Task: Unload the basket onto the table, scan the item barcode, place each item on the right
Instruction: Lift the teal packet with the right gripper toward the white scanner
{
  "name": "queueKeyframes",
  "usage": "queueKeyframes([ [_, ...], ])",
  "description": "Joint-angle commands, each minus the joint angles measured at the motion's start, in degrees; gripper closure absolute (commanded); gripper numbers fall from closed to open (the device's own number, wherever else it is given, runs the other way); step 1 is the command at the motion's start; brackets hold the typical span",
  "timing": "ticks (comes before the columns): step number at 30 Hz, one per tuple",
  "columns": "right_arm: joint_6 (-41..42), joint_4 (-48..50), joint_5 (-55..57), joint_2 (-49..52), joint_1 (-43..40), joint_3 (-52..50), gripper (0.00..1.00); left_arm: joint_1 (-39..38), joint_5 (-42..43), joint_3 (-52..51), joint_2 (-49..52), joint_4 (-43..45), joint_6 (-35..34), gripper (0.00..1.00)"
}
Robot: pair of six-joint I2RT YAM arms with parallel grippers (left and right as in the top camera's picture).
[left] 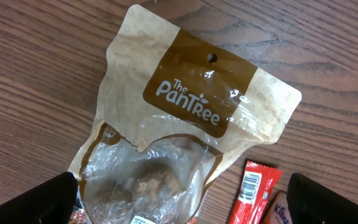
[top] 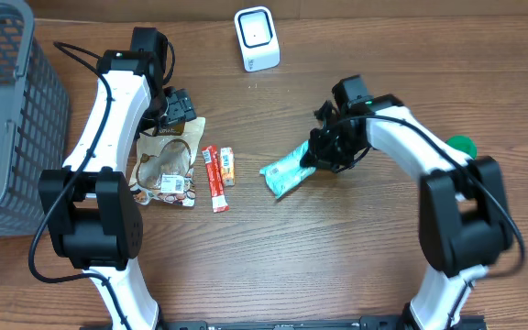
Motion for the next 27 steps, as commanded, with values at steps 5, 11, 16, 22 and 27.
queueKeyframes([
  [5,-2.3,-1.9,12.6,-19.3,1.5,5.9,0.96,-0.1,-0.7,1.3,0.5,0.0,-0.1,0.0],
  [11,-3.6,-1.2,21.9,-25.4,3.1,7.1,0.96,-0.1,-0.7,1.3,0.5,0.0,0.0,0.01],
  [16,-3.5,-1.1,20.2,-25.4,3.1,7.1,0.96,-0.1,-0.7,1.3,0.5,0.0,-0.1,0.01],
  [22,-3.9,-0.8,18.7,-25.4,3.4,7.1,0.96,-0.1,-0.7,1.3,0.5,0.0,-0.1,0.0],
  [27,-6.9,0.1,18.8,-25.4,3.7,7.4,0.96,-0.1,-0.7,1.3,0.5,0.0,-0.1,0.0],
])
